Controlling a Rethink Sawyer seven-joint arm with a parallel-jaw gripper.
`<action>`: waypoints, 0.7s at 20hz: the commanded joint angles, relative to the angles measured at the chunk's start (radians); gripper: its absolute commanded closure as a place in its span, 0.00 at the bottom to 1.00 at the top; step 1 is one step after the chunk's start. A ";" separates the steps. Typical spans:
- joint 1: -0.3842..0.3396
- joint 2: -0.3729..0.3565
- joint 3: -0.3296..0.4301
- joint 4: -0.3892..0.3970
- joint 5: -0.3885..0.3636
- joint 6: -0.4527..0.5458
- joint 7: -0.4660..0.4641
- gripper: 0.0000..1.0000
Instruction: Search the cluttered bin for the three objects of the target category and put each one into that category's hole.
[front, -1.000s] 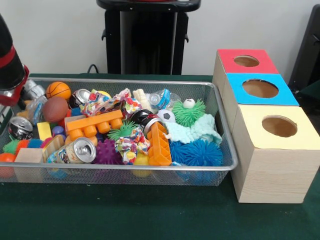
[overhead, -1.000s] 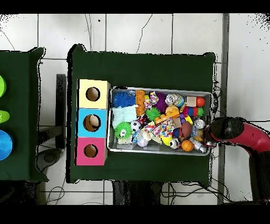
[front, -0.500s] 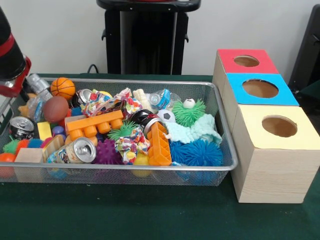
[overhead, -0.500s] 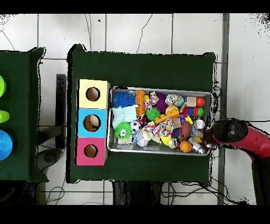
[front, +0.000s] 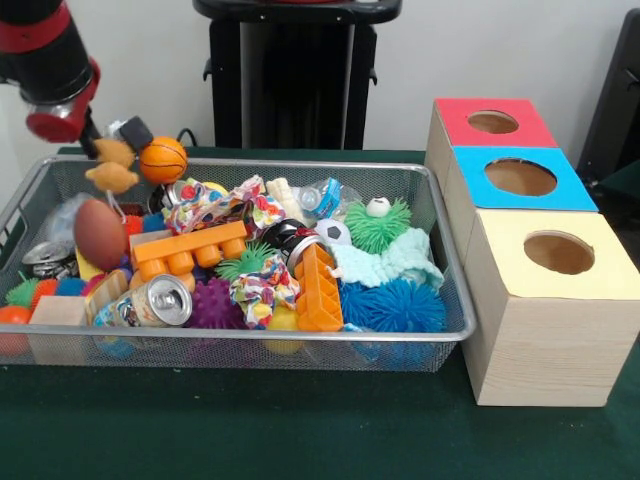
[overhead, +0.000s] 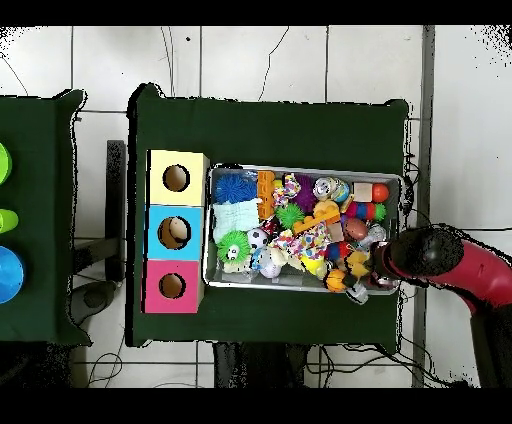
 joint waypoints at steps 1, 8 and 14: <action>0.026 -0.082 0.135 0.194 0.080 -0.082 0.127 1.00; 0.039 -0.110 0.191 0.240 0.135 -0.187 0.161 1.00; 0.066 -0.109 0.211 0.256 0.199 -0.273 0.236 1.00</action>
